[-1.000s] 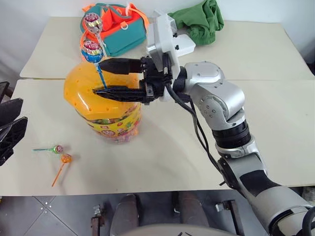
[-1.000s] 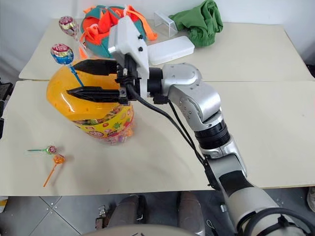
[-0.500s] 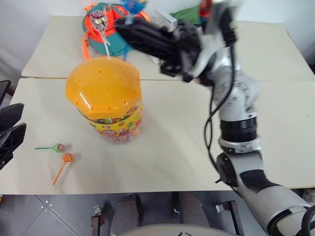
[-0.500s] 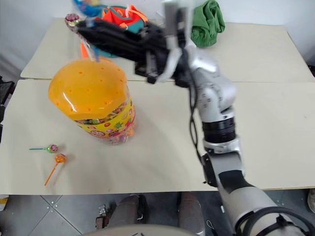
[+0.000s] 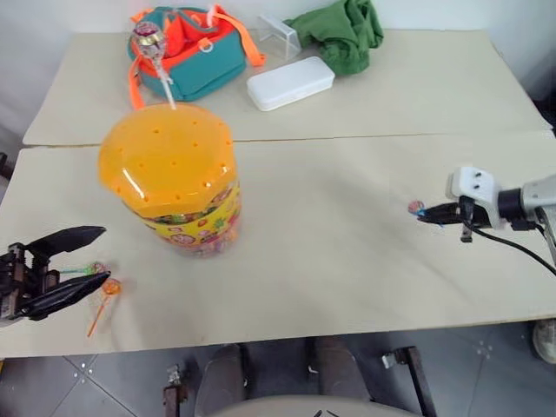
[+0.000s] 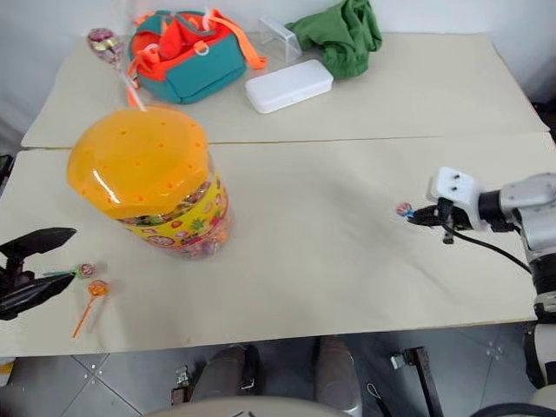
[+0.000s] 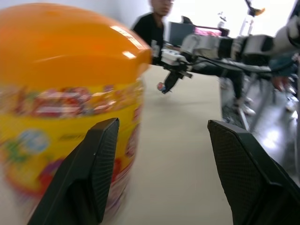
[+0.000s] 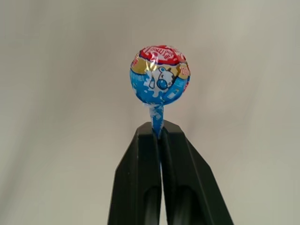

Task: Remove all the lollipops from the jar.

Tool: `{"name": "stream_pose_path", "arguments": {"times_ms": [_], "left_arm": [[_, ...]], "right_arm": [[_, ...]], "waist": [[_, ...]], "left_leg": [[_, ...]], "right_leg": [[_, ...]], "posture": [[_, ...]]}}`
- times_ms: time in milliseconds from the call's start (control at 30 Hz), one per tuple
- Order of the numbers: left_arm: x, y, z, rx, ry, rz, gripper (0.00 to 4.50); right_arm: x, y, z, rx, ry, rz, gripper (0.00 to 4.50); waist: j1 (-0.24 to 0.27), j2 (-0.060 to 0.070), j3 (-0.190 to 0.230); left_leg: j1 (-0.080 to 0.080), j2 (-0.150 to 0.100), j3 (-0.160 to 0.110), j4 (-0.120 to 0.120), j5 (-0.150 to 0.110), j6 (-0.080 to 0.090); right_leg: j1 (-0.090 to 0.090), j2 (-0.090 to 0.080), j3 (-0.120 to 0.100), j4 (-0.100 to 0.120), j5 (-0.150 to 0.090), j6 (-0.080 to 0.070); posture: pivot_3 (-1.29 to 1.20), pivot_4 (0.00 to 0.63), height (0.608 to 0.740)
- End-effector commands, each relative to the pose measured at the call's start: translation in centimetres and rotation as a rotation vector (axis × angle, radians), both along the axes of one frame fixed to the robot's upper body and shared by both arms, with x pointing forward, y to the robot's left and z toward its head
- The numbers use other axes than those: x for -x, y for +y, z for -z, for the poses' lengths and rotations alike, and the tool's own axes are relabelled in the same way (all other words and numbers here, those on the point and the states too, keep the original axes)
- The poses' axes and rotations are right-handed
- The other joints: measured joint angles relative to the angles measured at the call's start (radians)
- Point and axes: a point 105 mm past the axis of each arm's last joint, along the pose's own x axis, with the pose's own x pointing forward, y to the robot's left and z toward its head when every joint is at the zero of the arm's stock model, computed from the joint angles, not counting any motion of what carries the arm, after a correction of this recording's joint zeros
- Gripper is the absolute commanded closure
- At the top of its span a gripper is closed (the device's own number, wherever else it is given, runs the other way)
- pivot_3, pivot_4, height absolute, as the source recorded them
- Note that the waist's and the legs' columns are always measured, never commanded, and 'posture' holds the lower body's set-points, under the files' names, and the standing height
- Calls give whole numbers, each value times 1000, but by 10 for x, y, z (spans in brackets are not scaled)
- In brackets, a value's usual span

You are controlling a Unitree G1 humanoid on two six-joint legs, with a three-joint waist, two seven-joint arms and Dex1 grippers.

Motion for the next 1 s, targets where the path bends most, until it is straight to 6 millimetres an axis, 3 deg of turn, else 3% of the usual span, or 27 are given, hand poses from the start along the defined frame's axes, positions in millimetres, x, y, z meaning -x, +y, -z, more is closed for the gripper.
{"name": "stream_pose_path", "arguments": {"times_ms": [33,67,167,267,433,533,633,800,900,1000], "left_arm": [[1,-10,-3,-14,-83,22,1310],[1,-12,-3,-8,-79,27,1310],[-1,-12,-3,3,-66,23,1310],[-2,-8,-4,26,-56,2,1310],[-6,14,-16,134,-2,-157,1310],[-5,34,-26,252,-3,-263,1310],[-4,40,-30,353,4,-292,1310],[-9,32,-30,416,27,-259,1310],[-10,28,-31,424,28,-244,1310],[-12,27,-32,421,23,-242,1310]], "right_arm": [[-4,-20,1,80,-77,57,4481],[-4,-20,4,54,-62,76,4481],[0,-11,4,-24,-15,41,3773],[4,15,-13,-171,-15,-87,2766],[14,78,-68,-393,-142,-405,1054],[20,140,-125,-711,-227,-533,92],[23,187,-156,-887,-250,-582,92],[1,265,-179,-998,-248,-525,92],[-7,290,-185,-1012,-229,-478,92],[2,324,-196,-1044,-189,-530,92]], "waist": [[-1,0,0],[-1,0,0],[7,-1,0],[12,-1,0],[12,2,1],[9,2,1],[12,2,1],[32,1,1],[37,0,0],[33,-2,-1]], "left_leg": [[1,0,0,0,0,0],[1,1,0,1,0,0],[0,1,0,2,0,0],[0,1,0,3,0,0],[0,1,-1,3,0,0],[-1,1,-2,3,0,0],[0,3,-3,3,0,0],[-2,2,-4,4,-1,0],[-3,2,-5,4,-1,0],[-4,1,-6,4,-1,0]], "right_leg": [[0,0,1,0,0,0],[0,0,1,1,0,0],[1,0,1,0,0,0],[1,0,1,0,0,0],[1,0,1,0,1,0],[1,0,0,1,1,0],[0,2,0,2,1,-1],[0,1,-1,2,2,-1],[-1,1,-1,3,2,-1],[-1,1,-1,2,3,-1]], "posture": [[0,150,740],[0,150,740],[0,150,740],[0,150,740],[0,150,740],[0,150,740],[0,150,740],[0,150,740],[0,150,740],[0,150,740]]}}
